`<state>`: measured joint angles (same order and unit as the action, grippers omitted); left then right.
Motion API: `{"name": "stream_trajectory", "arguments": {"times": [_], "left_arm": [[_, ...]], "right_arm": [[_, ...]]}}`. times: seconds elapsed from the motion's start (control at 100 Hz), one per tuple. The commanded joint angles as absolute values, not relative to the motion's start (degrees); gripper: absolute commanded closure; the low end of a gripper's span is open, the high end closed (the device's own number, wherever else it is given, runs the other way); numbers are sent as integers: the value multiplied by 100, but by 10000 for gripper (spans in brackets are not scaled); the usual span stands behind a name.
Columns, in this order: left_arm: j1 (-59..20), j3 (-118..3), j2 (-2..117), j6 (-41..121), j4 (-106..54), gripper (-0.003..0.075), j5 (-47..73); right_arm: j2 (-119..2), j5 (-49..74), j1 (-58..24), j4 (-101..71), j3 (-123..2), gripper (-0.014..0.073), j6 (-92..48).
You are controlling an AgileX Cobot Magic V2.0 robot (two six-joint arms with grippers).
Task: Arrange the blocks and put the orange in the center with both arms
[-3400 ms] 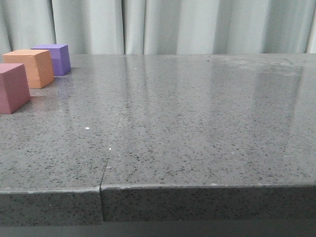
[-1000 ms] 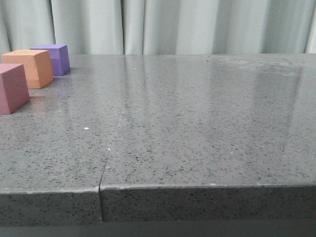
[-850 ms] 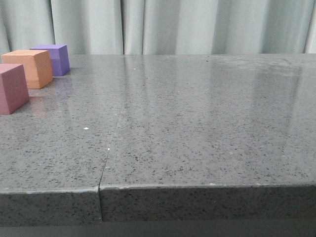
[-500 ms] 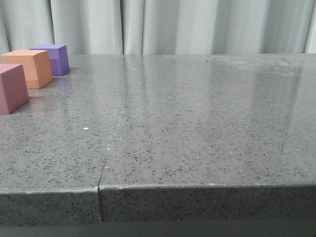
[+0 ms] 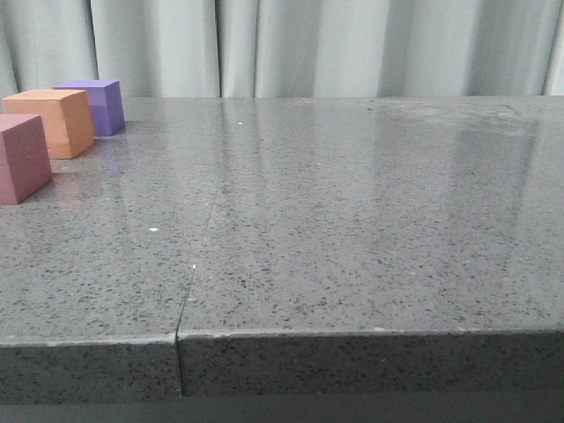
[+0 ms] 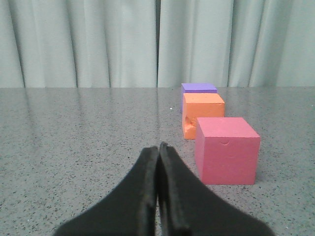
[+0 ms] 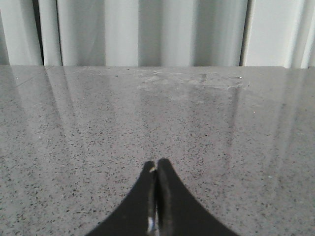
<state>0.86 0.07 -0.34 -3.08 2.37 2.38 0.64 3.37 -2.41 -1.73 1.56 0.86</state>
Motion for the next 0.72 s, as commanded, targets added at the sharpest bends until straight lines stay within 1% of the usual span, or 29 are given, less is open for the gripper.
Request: {"name": "stream_trajectory", "arguments": {"times": [0.0, 0.71], "left_arm": [[99, 230, -190, -323, 184, 741, -217], [99, 230, -190, -323, 184, 741, -217]], "right_arm": [[197, 0, -192, -189, 66, 661, 131], [197, 0, -192, -189, 66, 661, 143]]}}
